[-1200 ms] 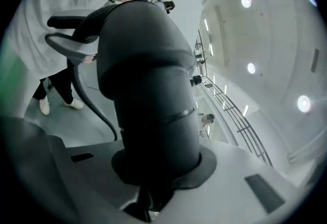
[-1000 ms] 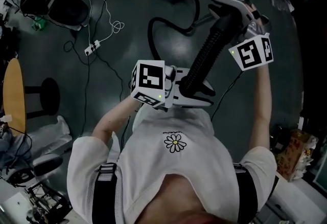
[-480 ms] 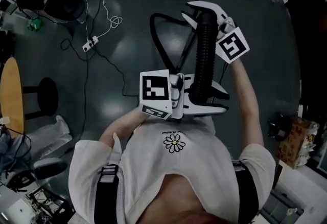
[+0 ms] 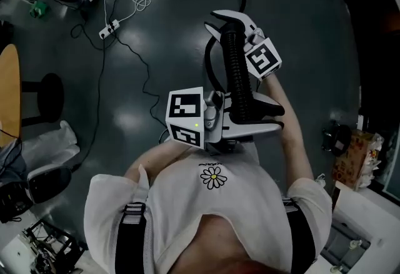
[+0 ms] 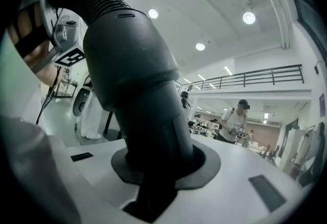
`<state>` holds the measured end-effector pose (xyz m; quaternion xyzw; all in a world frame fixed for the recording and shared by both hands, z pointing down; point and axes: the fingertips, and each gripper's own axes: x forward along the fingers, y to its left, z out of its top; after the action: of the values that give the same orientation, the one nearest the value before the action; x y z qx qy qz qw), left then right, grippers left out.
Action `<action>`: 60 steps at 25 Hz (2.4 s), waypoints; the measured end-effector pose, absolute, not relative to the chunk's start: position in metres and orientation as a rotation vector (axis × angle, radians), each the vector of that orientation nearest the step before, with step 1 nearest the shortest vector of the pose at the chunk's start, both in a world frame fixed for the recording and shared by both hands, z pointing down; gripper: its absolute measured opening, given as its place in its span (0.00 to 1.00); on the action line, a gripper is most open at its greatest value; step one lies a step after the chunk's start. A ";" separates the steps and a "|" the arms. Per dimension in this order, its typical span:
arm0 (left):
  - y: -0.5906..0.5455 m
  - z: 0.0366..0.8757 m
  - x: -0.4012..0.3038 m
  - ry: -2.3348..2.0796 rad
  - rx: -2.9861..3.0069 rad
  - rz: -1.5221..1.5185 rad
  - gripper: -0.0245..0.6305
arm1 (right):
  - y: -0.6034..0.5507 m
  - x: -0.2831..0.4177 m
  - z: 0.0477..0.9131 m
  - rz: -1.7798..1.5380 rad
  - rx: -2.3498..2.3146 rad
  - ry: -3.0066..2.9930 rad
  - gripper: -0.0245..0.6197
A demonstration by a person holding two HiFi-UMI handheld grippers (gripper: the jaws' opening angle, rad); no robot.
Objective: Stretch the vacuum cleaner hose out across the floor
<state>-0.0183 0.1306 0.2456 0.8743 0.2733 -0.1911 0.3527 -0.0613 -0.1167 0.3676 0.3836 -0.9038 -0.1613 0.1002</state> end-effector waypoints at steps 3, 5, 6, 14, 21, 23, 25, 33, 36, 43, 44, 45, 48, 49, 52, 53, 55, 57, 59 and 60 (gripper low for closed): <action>0.162 0.258 -0.024 0.725 2.256 -0.401 0.19 | -0.080 -0.049 0.379 -0.487 1.117 -2.618 0.18; 0.189 0.272 -0.025 0.746 2.291 -0.304 0.19 | -0.053 -0.040 0.390 -0.422 1.113 -2.574 0.18; 0.204 0.281 -0.027 0.751 2.319 -0.251 0.19 | -0.039 -0.038 0.396 -0.400 1.107 -2.559 0.18; 0.250 0.324 -0.052 0.302 2.346 -0.273 0.19 | 0.119 0.067 0.445 -0.021 1.345 -2.522 0.42; 0.316 0.314 -0.075 0.359 2.478 -0.079 0.19 | 0.200 0.016 0.480 0.264 1.210 -2.720 0.42; 0.340 0.310 -0.077 0.446 2.514 -0.018 0.19 | 0.200 -0.018 0.490 0.332 1.125 -2.775 0.42; 0.358 0.302 -0.080 0.497 2.554 0.004 0.19 | 0.196 -0.047 0.504 0.383 1.074 -2.794 0.42; 0.394 0.273 -0.093 0.615 2.628 0.037 0.19 | 0.143 -0.109 0.564 0.561 0.944 -2.753 0.42; 0.379 0.286 -0.102 0.479 2.657 0.092 0.19 | 0.140 -0.119 0.562 0.589 0.927 -2.707 0.28; 0.305 0.318 -0.145 -0.128 2.680 0.082 0.19 | 0.106 -0.014 0.520 0.331 1.385 -2.356 0.27; 0.292 0.320 -0.156 -0.221 2.658 0.041 0.20 | 0.103 0.009 0.509 0.274 1.454 -2.280 0.27; 0.282 0.322 -0.165 -0.287 2.650 0.026 0.22 | 0.102 0.031 0.496 0.208 1.506 -2.209 0.27; 0.267 0.318 -0.175 -0.318 2.660 0.024 0.34 | 0.101 0.079 0.441 -0.019 1.573 -2.048 0.27; 0.261 0.311 -0.177 -0.319 2.650 -0.019 0.37 | 0.101 0.090 0.421 -0.084 1.581 -2.004 0.27; 0.233 0.271 -0.194 -0.417 2.637 -0.247 0.47 | 0.104 0.124 0.378 -0.274 1.595 -1.849 0.27; 0.226 0.259 -0.198 -0.459 2.672 -0.279 0.51 | 0.108 0.132 0.368 -0.347 1.589 -1.789 0.27; 0.217 0.243 -0.197 -0.482 2.761 -0.274 0.56 | 0.115 0.132 0.346 -0.490 1.551 -1.676 0.27; 0.217 0.231 -0.181 -0.423 2.832 -0.248 0.57 | 0.118 0.114 0.322 -0.632 1.491 -1.599 0.27; 0.226 0.227 -0.154 -0.330 2.909 -0.181 0.58 | 0.118 0.089 0.297 -0.752 1.433 -1.563 0.27; 0.232 0.229 -0.139 -0.272 2.950 -0.114 0.58 | 0.118 0.076 0.285 -0.806 1.414 -1.555 0.27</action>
<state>-0.1386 0.2324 0.2286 0.9911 -0.0915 -0.0382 0.0883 0.0765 0.1181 0.2848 0.5668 -0.6234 -0.3232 0.4310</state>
